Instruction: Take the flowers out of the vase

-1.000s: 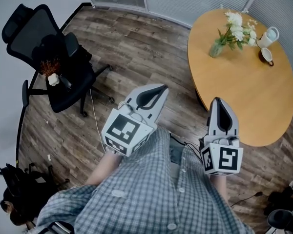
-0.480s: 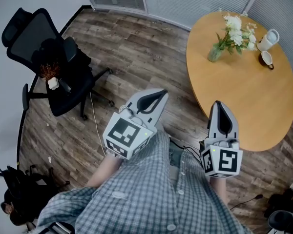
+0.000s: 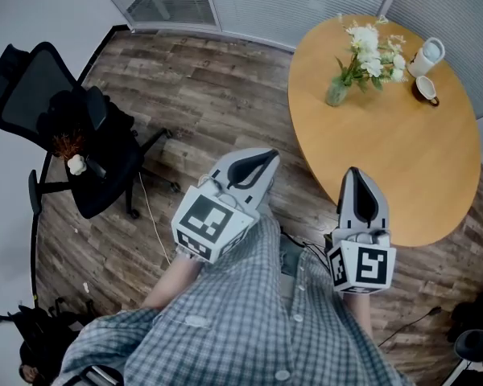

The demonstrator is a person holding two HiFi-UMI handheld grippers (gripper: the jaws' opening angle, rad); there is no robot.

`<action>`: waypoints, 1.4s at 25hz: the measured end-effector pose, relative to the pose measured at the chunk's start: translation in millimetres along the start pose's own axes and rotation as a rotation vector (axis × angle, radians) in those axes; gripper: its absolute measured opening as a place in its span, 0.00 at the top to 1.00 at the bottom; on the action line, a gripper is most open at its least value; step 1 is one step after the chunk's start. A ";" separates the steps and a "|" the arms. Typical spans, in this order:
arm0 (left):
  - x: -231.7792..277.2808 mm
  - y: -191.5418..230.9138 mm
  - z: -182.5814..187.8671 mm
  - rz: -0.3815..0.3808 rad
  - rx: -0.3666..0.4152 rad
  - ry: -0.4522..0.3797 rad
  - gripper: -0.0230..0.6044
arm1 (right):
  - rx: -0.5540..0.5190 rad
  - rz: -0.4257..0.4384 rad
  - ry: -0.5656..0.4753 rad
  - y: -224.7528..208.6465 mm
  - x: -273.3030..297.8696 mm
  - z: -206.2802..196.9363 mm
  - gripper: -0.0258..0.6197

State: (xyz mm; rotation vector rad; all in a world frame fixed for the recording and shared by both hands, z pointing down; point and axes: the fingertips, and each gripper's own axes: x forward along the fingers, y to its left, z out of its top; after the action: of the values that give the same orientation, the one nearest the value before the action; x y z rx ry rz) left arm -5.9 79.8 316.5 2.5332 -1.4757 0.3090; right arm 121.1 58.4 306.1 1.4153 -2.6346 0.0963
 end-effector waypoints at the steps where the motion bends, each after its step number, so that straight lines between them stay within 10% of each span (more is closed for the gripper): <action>1: 7.7 3.6 1.4 -0.011 0.002 0.001 0.95 | -0.003 -0.008 0.001 -2.8 5.0 -0.2 0.95; 35: 202.9 133.0 50.6 -0.413 0.097 0.063 0.95 | -0.010 -0.414 0.117 -79.4 163.7 17.2 0.95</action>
State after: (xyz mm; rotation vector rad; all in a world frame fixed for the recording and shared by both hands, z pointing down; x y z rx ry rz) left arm -20.0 -167.2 331.9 2.7926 -0.9021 0.3947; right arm 96.5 -122.5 314.5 1.8538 -2.1951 0.1134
